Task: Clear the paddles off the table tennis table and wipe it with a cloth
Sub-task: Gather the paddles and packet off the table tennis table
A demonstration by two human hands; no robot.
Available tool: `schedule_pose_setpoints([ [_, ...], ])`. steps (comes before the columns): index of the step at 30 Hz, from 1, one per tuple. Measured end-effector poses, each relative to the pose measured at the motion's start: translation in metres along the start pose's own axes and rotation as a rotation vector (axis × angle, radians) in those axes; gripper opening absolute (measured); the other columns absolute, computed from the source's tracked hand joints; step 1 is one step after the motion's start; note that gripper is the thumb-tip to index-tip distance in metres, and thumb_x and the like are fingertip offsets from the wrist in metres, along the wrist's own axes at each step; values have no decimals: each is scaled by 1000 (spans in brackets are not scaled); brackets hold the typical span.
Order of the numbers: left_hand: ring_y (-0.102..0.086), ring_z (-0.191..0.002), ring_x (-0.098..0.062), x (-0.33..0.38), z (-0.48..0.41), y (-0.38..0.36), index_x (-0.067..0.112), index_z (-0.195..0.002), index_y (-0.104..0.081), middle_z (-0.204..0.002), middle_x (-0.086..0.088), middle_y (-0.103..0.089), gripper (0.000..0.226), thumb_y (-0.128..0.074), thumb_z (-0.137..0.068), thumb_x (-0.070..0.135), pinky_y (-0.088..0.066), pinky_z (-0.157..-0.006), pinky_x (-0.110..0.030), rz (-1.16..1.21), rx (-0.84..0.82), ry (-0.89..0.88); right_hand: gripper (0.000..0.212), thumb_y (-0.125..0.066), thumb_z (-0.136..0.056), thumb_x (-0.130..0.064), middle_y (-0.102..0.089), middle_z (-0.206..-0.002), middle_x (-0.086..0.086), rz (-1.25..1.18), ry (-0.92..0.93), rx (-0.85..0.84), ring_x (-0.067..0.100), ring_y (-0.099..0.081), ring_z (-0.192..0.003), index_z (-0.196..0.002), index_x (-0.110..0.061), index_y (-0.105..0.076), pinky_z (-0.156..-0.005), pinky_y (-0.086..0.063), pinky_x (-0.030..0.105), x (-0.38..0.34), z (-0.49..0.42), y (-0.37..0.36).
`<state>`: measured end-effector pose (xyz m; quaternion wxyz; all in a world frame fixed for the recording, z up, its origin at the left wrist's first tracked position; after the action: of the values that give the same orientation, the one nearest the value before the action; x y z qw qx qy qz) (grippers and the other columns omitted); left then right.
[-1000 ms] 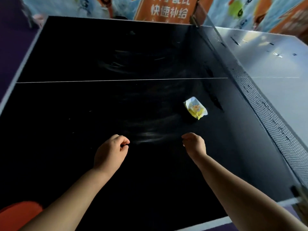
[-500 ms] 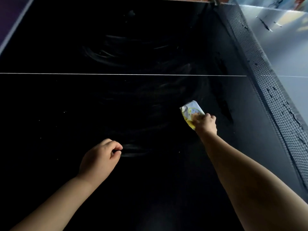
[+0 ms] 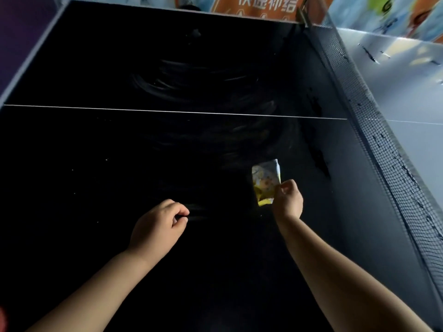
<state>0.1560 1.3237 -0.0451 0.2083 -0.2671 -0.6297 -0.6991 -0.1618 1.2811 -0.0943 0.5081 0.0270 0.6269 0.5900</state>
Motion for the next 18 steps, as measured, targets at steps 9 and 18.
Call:
schedule_pose_setpoints([
  [9,-55,-103,-18,-58,51,76,12,-108,-65,-111,0,-58,35,-75,-75,18,-44,-92,-29,55,99,-101,26,-57,-88,-5,-53,-67,-5,-242,192,-323,7,-45,-62,-69,-18,-47,-55,-37,26,-62,183,-61],
  [18,-44,-126,-23,-221,132,167,10,-137,-40,-134,-7,-47,73,-78,-76,23,-38,-96,-33,395,-41,260,32,-62,-88,-4,-50,-68,-9,-163,458,-717,1,-45,-62,-71,-27,-48,-57,-38,16,-147,387,-171],
])
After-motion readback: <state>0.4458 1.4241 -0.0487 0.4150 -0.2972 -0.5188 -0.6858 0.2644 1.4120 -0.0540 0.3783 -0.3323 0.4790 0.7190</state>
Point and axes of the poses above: each hand's wrist, its own z-axis away from the middle knuckle, its own y-axis out of the back of the hand, x = y × z, the point moved 5 cm from there along -z, towards the middle knuckle
